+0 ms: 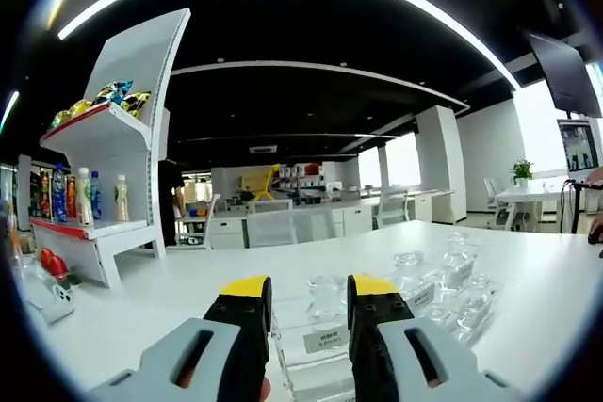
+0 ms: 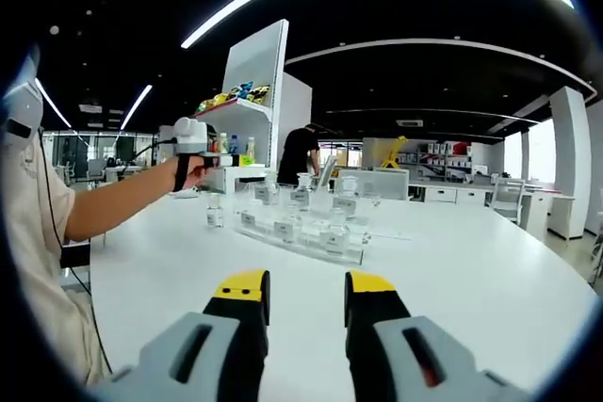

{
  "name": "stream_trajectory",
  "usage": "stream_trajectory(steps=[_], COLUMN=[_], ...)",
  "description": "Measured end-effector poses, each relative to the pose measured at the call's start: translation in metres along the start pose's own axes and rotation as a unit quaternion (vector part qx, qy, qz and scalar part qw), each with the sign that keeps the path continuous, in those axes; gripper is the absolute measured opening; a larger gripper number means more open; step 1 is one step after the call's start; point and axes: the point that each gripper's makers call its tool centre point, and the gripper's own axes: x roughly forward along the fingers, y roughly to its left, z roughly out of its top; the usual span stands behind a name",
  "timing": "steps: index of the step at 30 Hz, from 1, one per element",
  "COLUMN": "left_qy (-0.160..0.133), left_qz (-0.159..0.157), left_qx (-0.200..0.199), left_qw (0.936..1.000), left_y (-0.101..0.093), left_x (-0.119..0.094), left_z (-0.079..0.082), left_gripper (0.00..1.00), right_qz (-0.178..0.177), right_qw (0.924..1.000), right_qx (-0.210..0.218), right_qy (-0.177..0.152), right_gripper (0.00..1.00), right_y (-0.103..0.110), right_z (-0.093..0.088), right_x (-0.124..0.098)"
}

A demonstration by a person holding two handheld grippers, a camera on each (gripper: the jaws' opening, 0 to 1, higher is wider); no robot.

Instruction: Identify the label on the chemical reagent bottle, grasp the chemical reagent bottle, and place it in the designated position on the reagent rack

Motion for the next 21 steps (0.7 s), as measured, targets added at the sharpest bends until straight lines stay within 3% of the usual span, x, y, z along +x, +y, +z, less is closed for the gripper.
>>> stream_trajectory(steps=[12, 21], left_qy=[-0.004, -0.006], left_qz=[-0.011, -0.013], left_qx=[0.019, 0.029], left_qw=[0.9997, 0.9995], left_y=[-0.006, -0.007], left_x=[-0.038, -0.069], left_z=[0.009, 0.014], left_gripper=[0.33, 0.33], right_qz=[0.003, -0.005], right_qw=[1.0, 0.9998], right_qx=[-0.001, 0.001], right_qy=[-0.007, -0.018], right_gripper=[0.31, 0.31], right_y=[0.009, 0.001], right_z=[0.001, 0.006], right_x=[-0.01, -0.025])
